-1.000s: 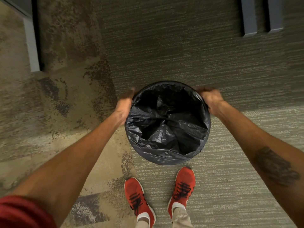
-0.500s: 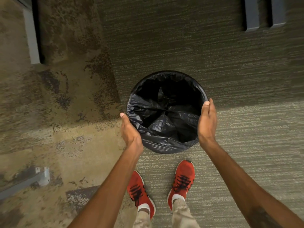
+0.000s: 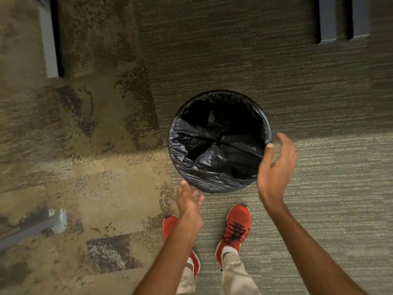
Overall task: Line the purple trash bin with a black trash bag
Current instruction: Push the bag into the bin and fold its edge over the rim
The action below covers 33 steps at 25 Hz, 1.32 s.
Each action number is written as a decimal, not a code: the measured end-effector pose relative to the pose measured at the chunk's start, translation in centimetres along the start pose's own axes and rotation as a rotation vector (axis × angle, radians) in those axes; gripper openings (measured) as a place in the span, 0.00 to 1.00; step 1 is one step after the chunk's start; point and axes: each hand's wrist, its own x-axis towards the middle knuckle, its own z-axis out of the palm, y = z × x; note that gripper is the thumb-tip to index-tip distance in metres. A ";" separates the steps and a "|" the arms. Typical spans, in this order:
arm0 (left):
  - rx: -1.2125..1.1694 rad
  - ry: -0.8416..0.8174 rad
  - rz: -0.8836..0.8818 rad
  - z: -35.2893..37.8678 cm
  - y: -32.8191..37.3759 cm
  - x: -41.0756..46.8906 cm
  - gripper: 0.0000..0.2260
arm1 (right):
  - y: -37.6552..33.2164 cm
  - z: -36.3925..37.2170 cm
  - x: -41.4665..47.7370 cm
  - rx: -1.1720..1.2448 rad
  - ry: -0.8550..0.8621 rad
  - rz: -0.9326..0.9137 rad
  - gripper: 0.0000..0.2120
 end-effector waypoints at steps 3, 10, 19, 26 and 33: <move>-0.182 -0.138 -0.182 -0.4 -3.1 -0.9 0.16 | -1.7 0.1 -2.7 0.038 -0.272 -0.248 0.11; -0.480 -0.277 -0.276 -0.2 -4.5 0.6 0.16 | 0.3 1.8 -5.9 -0.187 -0.706 -0.466 0.09; -0.431 -0.287 -0.314 -0.8 -4.1 1.7 0.13 | 1.0 1.8 -5.5 -0.239 -0.602 -0.509 0.10; -0.273 -0.234 -0.349 -0.4 -2.9 2.3 0.08 | 0.9 2.3 -4.8 -0.324 -0.740 -0.515 0.11; -0.128 -0.229 -0.358 -0.3 -2.0 3.2 0.07 | 1.4 2.2 -7.1 -0.418 -0.802 -0.609 0.15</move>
